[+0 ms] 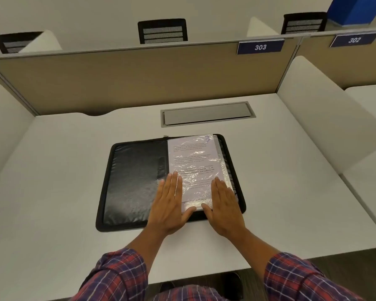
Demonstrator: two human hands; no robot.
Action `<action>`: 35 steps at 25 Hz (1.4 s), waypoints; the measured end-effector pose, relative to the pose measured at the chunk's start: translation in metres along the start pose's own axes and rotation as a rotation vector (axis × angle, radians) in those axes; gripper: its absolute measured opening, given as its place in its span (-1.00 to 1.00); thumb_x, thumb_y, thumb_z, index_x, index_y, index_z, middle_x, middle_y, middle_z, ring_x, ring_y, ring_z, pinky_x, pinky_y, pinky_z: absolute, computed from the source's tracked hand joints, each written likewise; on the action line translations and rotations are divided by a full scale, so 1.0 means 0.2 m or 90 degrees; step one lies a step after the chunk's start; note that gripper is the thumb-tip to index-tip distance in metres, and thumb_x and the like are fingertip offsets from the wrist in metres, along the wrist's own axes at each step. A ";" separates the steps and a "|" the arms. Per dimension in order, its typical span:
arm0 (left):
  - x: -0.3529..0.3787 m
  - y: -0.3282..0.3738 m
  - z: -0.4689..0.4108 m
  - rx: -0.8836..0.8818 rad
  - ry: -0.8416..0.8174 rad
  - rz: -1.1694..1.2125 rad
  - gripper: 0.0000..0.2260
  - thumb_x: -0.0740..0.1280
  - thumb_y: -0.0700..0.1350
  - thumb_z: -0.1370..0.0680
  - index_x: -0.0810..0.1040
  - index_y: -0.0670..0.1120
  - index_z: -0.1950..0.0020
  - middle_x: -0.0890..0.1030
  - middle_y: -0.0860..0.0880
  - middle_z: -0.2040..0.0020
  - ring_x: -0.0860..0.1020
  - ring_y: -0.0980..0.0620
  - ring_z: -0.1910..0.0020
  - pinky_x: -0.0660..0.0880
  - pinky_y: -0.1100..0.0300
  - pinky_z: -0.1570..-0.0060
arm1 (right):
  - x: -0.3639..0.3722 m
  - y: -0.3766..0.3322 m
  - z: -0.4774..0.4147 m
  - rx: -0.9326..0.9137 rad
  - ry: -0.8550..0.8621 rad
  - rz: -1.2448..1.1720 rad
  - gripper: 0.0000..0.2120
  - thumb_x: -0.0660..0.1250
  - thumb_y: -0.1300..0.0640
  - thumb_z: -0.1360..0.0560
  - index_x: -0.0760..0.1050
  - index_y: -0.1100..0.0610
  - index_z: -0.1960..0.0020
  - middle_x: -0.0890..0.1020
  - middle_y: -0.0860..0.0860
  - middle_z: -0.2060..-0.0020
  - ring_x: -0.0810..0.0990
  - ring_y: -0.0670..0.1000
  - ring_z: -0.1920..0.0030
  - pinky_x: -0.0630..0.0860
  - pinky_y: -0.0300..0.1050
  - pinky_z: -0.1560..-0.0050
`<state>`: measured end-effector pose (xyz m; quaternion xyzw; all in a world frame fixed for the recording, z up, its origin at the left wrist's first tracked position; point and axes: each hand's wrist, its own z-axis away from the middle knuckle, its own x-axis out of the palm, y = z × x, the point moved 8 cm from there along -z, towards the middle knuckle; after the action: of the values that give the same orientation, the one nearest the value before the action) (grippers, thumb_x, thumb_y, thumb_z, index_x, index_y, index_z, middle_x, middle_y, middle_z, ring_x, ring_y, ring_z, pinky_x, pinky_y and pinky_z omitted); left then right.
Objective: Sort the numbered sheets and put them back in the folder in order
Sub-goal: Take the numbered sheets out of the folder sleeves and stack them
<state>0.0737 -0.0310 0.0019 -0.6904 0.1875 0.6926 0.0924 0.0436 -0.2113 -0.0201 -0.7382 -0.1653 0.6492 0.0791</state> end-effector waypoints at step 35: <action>0.07 -0.04 -0.12 0.014 -0.015 0.268 -0.90 0.28 -0.04 -0.68 0.54 -0.04 -0.05 0.58 0.01 -0.06 0.56 0.03 0.03 0.61 -0.03 0.01 | -0.10 0.00 0.06 -0.045 0.167 0.014 -0.44 0.43 0.03 -0.60 0.42 0.24 -0.51 0.45 0.20 -0.48 0.40 0.18 -0.52 0.36 0.12 -0.53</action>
<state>0.0977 -0.0347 -0.0134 -0.6269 0.3341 0.7024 -0.0447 0.0298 -0.2189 -0.0024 -0.8208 -0.1680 0.5418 0.0668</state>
